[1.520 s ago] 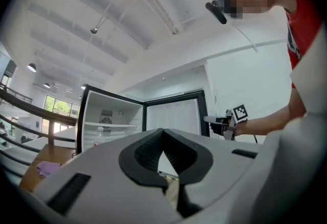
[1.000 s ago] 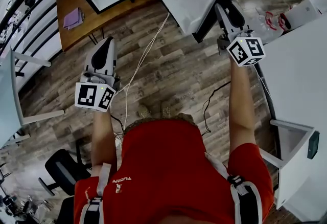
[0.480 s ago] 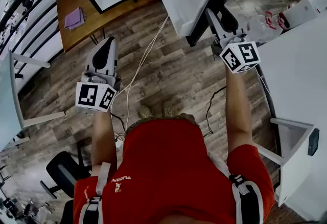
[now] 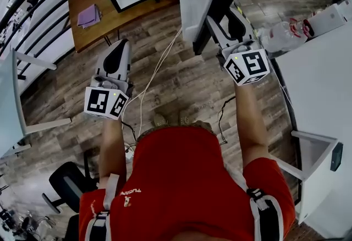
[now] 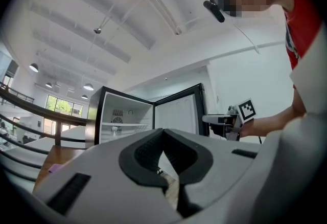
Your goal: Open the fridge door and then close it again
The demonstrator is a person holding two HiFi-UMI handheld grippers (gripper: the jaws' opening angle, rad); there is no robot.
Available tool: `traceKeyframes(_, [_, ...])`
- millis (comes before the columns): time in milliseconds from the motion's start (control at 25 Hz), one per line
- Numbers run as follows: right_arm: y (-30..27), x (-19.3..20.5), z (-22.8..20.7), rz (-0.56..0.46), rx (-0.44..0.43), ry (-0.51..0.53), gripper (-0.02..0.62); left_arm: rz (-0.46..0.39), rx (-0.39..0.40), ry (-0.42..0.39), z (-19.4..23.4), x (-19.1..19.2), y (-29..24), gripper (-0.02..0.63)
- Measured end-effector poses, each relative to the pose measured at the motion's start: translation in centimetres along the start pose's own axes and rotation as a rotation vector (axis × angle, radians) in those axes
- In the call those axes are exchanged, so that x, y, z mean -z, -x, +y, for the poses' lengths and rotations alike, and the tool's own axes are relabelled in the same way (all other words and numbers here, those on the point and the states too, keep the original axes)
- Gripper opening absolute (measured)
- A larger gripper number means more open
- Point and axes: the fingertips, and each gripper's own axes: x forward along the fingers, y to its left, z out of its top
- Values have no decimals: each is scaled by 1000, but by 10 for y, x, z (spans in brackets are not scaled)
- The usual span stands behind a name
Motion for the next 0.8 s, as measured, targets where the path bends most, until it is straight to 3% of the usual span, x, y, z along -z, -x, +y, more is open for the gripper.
traceKeyframes(800, [-95, -2, 96, 20, -63, 21, 238, -35, 21, 10, 64, -10, 23, 9])
